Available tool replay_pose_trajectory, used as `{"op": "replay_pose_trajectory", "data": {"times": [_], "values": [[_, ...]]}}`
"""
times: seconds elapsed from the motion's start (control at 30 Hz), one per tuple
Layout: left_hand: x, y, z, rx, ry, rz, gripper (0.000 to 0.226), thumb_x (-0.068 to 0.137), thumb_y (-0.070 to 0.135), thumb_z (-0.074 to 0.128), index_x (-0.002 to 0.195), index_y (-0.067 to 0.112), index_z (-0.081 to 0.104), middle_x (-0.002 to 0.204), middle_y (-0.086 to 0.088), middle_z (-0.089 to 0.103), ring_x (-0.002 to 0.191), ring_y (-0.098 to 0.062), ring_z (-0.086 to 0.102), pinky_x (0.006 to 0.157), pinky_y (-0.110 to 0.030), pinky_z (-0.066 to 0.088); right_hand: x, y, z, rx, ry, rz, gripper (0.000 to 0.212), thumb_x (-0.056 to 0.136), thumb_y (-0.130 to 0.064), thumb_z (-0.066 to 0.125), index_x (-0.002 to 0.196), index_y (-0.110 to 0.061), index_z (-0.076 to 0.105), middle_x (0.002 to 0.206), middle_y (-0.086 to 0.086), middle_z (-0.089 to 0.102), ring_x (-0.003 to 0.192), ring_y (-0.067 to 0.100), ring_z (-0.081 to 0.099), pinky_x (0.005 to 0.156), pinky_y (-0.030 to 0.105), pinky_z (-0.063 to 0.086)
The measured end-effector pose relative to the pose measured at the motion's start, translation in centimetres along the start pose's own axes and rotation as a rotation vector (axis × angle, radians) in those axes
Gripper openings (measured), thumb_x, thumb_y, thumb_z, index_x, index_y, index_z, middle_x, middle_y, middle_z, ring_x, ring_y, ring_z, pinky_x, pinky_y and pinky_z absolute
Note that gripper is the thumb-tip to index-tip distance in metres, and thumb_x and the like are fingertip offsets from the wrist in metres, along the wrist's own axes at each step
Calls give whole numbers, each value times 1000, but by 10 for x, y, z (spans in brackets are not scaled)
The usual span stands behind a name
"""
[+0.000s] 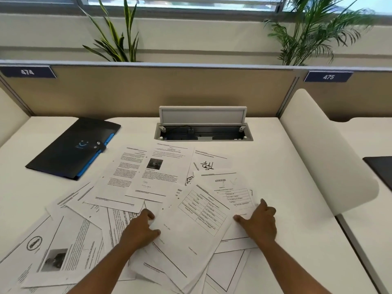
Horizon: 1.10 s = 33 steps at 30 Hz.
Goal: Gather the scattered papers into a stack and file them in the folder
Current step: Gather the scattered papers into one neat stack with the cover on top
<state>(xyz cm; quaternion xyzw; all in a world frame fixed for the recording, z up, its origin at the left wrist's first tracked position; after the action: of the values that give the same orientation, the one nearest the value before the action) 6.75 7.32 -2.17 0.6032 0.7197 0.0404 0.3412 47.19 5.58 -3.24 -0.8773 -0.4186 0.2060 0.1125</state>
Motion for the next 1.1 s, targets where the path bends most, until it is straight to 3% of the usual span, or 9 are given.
{"op": "replay_pose_trajectory", "data": {"times": [0.1, 0.2, 0.37, 0.47, 0.57, 0.8, 0.97, 1.1], "values": [[5, 7, -1, -12, 3, 8, 47, 75, 58, 74, 103, 27, 54, 101, 8, 62, 91, -12, 61, 74, -29, 48, 3, -2, 0, 85, -75, 37, 118, 62, -56, 92, 152, -10, 31, 140, 17, 47, 119, 38, 62, 89, 42, 52], [8, 12, 5, 23, -19, 24, 41, 80, 53, 72, 100, 21, 56, 102, 3, 63, 93, -14, 59, 81, -31, 50, 5, -4, -1, 147, -99, 38, 105, 61, -50, 94, 145, -10, 44, 137, 13, 57, 122, 33, 62, 90, 39, 51], [4, 10, 11, -79, -18, 26, 46, 93, 37, 64, 133, 15, 52, 134, -4, 56, 120, -22, 53, 96, -30, 41, 6, 1, -4, 255, -132, 13, 55, 74, -42, 88, 118, -17, 66, 114, 3, 74, 104, 29, 69, 81, 35, 53], [-2, 10, 1, -213, -5, 59, 34, 94, 29, 64, 127, 23, 55, 127, 1, 60, 110, -18, 57, 88, -31, 45, 14, 13, -8, 440, -111, 47, 38, 85, -38, 81, 115, -15, 75, 113, 8, 78, 102, 31, 70, 89, 38, 56], [-7, 5, -9, -343, -8, 86, 23, 94, 20, 64, 114, 29, 57, 114, 3, 65, 97, -15, 62, 83, -35, 54, 23, 28, -19, 669, -83, 99, 36, 92, -34, 76, 118, -9, 74, 115, 12, 77, 106, 32, 70, 98, 41, 54], [-17, -27, -18, -795, -63, -57, 44, 91, 5, 67, 129, 23, 53, 119, 1, 68, 104, -20, 66, 77, -29, 54, 30, 51, -32, 772, -112, 113, 31, 96, -13, 70, 126, -5, 70, 121, 15, 74, 109, 33, 68, 101, 45, 53], [-11, -57, -18, -815, 97, -169, 56, 93, -3, 60, 144, 13, 44, 133, -4, 58, 120, -29, 55, 107, -47, 41, 18, 52, -22, 838, -170, 122, 31, 94, -10, 73, 125, -7, 70, 120, 11, 74, 112, 32, 68, 107, 47, 50], [-13, -63, -20, -776, 185, -212, 47, 90, -8, 58, 132, 13, 54, 123, -11, 65, 101, -27, 62, 91, -39, 49, 8, 33, -11, 830, -242, 80, 33, 91, -18, 78, 122, -7, 73, 114, 10, 77, 106, 32, 72, 103, 52, 54]]}}
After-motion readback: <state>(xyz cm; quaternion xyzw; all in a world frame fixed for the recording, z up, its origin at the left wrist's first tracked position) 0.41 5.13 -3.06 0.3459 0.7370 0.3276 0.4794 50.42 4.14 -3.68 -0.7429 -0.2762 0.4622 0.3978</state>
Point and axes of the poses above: each hand's wrist, its own x-axis towards the middle knuckle, its own z-axis out of the palm, y = z × x, the point moved 5 cm from there along x, towards the middle knuckle
